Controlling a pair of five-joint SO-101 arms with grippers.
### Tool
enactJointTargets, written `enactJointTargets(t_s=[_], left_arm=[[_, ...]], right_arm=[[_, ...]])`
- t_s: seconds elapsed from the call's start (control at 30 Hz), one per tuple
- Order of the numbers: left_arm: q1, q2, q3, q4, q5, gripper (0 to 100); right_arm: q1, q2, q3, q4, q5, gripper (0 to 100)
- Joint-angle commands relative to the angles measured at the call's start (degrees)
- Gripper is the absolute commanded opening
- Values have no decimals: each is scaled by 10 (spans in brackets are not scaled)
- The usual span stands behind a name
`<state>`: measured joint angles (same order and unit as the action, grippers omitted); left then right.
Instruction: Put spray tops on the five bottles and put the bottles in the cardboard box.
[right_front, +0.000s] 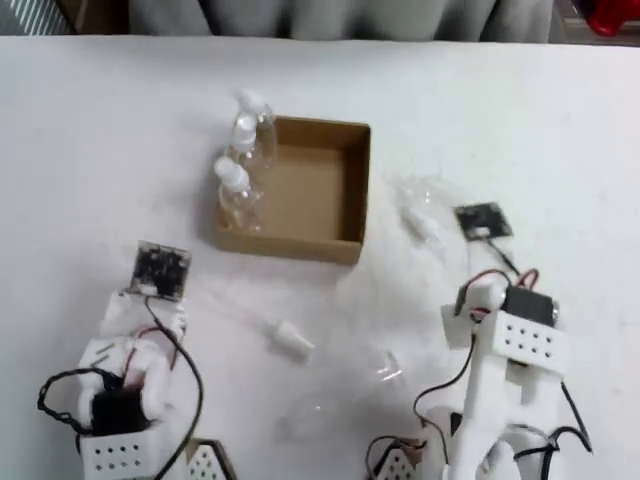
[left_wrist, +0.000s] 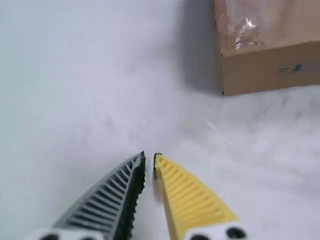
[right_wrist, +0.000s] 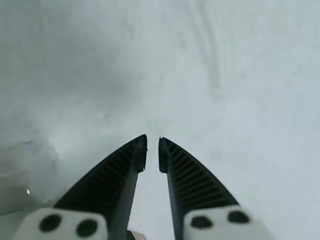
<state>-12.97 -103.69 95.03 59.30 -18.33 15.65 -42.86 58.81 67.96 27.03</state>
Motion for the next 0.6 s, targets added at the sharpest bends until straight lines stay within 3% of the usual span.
enactJointTargets(t_s=[0.0, 0.23, 0.57], left_arm=[[37, -7, -75, 48, -44, 38], [87, -6, -184, 126, -61, 41], [141, 40, -253, 167, -157, 42]], right_arm=[[55, 1, 2, -36, -8, 19], [73, 0, 102, -153, -4, 19], [79, 1, 119, -175, -3, 19]])
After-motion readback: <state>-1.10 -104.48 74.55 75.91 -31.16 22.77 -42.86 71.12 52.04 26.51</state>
